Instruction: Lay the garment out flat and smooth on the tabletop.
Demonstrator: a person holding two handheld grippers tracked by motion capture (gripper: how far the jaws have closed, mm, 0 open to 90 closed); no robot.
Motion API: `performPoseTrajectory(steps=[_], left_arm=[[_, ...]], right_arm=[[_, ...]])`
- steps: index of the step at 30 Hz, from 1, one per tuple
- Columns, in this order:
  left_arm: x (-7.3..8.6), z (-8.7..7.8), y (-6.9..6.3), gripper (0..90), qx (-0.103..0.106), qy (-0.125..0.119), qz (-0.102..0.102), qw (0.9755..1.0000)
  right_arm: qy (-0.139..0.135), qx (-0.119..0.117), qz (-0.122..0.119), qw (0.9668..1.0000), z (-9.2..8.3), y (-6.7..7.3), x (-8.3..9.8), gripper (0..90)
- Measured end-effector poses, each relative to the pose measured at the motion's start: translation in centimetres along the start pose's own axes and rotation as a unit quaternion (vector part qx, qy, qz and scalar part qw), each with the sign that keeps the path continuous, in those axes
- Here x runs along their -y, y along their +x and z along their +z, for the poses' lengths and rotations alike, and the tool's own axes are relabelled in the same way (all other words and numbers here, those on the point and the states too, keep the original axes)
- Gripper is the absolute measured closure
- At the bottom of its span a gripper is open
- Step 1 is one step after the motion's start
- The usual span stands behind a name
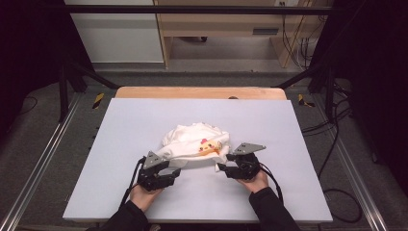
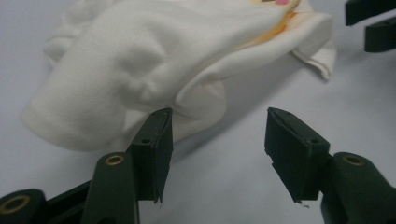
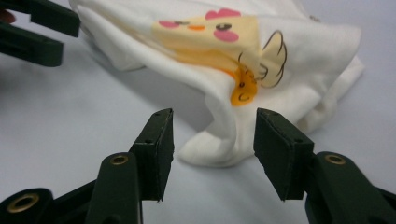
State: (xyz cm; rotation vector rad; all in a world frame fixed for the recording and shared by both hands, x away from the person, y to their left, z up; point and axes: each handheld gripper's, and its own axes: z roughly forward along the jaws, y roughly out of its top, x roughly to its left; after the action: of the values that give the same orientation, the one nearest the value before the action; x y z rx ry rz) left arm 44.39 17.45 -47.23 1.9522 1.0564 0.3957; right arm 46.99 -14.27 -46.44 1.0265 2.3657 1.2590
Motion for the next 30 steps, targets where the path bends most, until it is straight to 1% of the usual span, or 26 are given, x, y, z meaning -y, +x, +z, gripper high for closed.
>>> performPoseTrajectory(steps=[1,2,3,4,5,6,8,9,10,11,12,13,14,15,16,17,19,21,22,23,24,25,26,28,29,30], left_arm=[[0.0,1.2,0.3,38.7,0.000,0.004,-0.016,0.9999],[0.0,1.2,0.3,38.7,0.000,0.004,-0.016,0.9999],[-0.1,2.1,0.2,38.7,-0.008,0.004,-0.016,0.9998],[-0.2,2.5,0.1,38.7,-0.015,0.000,-0.011,0.9998],[-0.2,2.5,0.1,38.8,-0.015,0.000,-0.011,0.9998],[-0.2,2.8,0.0,39.1,-0.022,-0.002,-0.010,0.9997],[-0.4,3.2,-0.1,40.5,-0.030,-0.006,-0.007,0.9995],[-0.4,3.5,-0.2,46.7,-0.041,-0.001,-0.007,0.9991],[-0.5,3.6,-0.1,46.7,-0.043,0.005,-0.009,0.9990],[-0.5,3.6,0.0,52.7,-0.047,0.006,-0.016,0.9988],[-0.5,3.6,0.0,56.8,-0.047,0.006,-0.016,0.9988],[-0.5,3.6,0.0,56.8,-0.049,0.007,-0.016,0.9986],[-0.5,3.6,0.0,66.3,-0.054,0.008,-0.017,0.9984],[-0.5,3.6,0.0,71.5,-0.054,0.008,-0.017,0.9984],[-0.5,3.6,0.0,71.5,-0.056,0.008,-0.015,0.9983],[-0.5,3.5,0.0,81.2,-0.058,0.011,-0.008,0.9982],[-0.6,3.4,0.1,84.9,-0.056,0.012,-0.003,0.9984],[-0.7,2.4,0.3,85.5,-0.033,0.017,0.001,0.9993],[-0.7,2.4,0.3,85.6,-0.033,0.017,0.001,0.9993],[-0.8,1.1,0.3,85.7,-0.011,0.020,0.010,0.9997],[-0.8,1.1,0.3,85.7,-0.011,0.020,0.010,0.9997],[-1.0,-0.8,0.4,85.6,0.020,0.020,0.023,0.9993],[-1.0,-1.8,0.4,85.6,0.038,0.024,0.033,0.9985],[-0.8,-3.8,0.3,85.5,0.082,0.043,0.059,0.9939],[-0.8,-3.8,0.3,85.3,0.082,0.043,0.059,0.9939],[-0.6,-4.8,0.1,85.3,0.092,0.042,0.070,0.9924]], right_arm=[[0.001,0.001,-0.001,1.0000,0.2,0.0,0.2,47.9],[0.004,0.000,0.002,1.0000,0.4,-0.1,0.3,48.0],[0.008,-0.001,0.006,1.0000,0.7,-0.1,0.3,48.0],[0.010,0.001,0.007,0.9999,1.0,-0.1,0.4,48.4],[0.010,0.001,0.007,0.9999,1.0,-0.1,0.4,48.4],[0.016,0.002,0.004,0.9999,1.6,0.0,0.5,49.5],[0.019,0.004,0.003,0.9998,1.9,0.1,0.5,50.7],[0.028,0.005,0.004,0.9996,2.3,0.1,0.7,55.7],[0.028,0.005,0.004,0.9996,2.3,0.1,0.7,55.7],[0.031,0.010,0.000,0.9995,2.6,0.2,0.7,61.7],[0.031,0.012,-0.001,0.9994,2.6,0.2,0.7,65.9],[0.031,0.012,-0.001,0.9994,2.6,0.2,0.7,65.9],[0.031,0.013,0.005,0.9994,2.5,0.2,0.7,75.5],[0.031,0.013,0.005,0.9994,2.5,0.2,0.7,75.5],[0.031,0.014,0.006,0.9994,2.5,0.2,0.7,80.3],[0.029,0.016,0.008,0.9994,2.4,0.1,0.6,85.2],[0.021,0.016,0.009,0.9996,1.9,0.0,0.5,86.3],[0.011,0.007,0.015,0.9998,1.1,-0.2,0.2,86.5],[0.011,0.007,0.015,0.9998,1.1,-0.2,0.2,86.5],[-0.002,0.001,0.015,0.9999,-0.3,-0.4,-0.1,86.5],[-0.002,0.001,0.015,0.9999,-0.3,-0.4,-0.1,86.5],[-0.015,-0.011,0.012,0.9997,-2.0,-0.5,-0.4,86.6],[-0.018,-0.019,0.012,0.9996,-3.0,-0.5,-0.5,86.6],[-0.019,-0.034,0.005,0.9992,-4.7,-0.3,-0.4,86.6],[-0.020,-0.042,0.002,0.9989,-5.6,0.0,-0.3,86.7],[-0.020,-0.042,0.002,0.9989,-5.6,0.0,-0.3,86.7]])
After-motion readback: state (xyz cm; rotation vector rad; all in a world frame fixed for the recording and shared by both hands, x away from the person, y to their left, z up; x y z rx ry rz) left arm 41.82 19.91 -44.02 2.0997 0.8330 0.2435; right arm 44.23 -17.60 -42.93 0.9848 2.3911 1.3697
